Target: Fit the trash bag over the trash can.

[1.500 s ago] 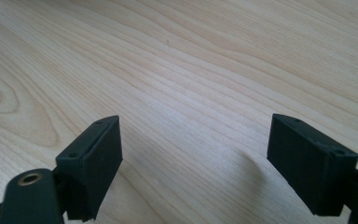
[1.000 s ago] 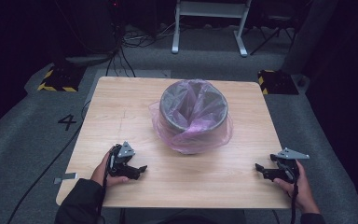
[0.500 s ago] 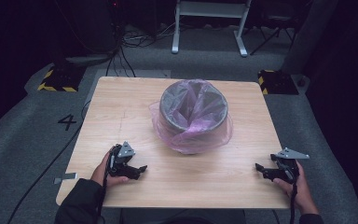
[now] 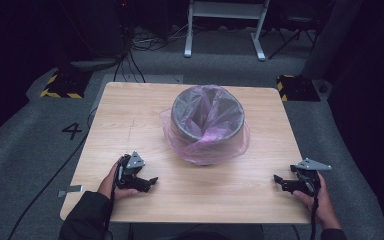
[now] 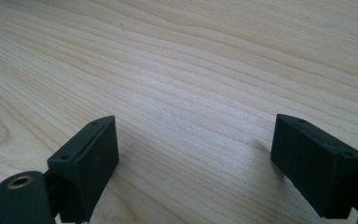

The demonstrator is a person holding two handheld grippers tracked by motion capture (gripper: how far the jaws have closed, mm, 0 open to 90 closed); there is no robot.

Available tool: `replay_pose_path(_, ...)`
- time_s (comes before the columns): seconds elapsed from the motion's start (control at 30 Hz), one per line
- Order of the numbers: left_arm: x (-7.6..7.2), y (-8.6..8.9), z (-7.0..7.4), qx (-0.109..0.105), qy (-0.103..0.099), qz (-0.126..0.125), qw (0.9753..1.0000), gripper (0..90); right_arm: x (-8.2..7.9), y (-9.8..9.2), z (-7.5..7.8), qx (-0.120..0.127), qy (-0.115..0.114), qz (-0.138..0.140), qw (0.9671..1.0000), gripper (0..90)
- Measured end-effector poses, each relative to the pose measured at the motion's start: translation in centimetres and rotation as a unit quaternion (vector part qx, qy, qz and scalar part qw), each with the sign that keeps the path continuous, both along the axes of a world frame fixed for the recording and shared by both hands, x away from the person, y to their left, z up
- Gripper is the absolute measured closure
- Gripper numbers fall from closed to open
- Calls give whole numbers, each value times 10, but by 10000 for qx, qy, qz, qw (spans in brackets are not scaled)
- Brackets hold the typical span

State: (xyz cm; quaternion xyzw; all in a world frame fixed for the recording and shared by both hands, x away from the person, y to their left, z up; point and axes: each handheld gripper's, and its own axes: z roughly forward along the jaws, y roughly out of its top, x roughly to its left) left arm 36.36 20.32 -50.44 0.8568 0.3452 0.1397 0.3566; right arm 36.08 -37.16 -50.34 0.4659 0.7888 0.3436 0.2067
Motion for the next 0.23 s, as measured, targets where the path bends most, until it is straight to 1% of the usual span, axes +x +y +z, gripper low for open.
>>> replay_pose_path(0.23,1,0,0,16,11,-11,10000,109,0,0,0,0,3,5,10000,151)
